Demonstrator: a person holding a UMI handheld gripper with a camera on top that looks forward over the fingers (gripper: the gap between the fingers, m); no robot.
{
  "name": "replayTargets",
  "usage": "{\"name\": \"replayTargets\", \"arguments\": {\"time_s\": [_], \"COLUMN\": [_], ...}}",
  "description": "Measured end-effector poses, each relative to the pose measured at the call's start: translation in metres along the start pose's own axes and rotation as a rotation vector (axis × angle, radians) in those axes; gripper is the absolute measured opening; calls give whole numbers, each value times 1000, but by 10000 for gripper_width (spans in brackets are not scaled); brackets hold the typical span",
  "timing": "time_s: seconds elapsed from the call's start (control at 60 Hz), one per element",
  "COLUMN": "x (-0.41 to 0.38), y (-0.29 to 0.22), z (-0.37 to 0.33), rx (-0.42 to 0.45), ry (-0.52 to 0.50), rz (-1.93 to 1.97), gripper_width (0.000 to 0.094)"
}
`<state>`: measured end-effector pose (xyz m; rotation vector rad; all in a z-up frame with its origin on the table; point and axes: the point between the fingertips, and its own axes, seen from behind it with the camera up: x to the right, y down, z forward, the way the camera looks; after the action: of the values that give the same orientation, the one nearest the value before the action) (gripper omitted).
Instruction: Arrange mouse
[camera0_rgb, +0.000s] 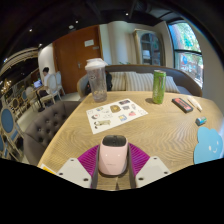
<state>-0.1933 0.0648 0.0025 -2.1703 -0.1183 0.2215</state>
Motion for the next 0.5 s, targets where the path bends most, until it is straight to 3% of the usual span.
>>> {"name": "replayTargets", "arguments": {"time_s": [0.167, 0.317, 0.433, 0.5], "x": [16, 122, 237, 298], "y": [-75, -138, -131, -100], "z": [-71, -151, -176, -173], "rx": [224, 378, 354, 294], "ry": [-28, 92, 240, 316], "rz": [-133, -130, -75, -47], "gripper_width": [410, 407, 407, 405]}}
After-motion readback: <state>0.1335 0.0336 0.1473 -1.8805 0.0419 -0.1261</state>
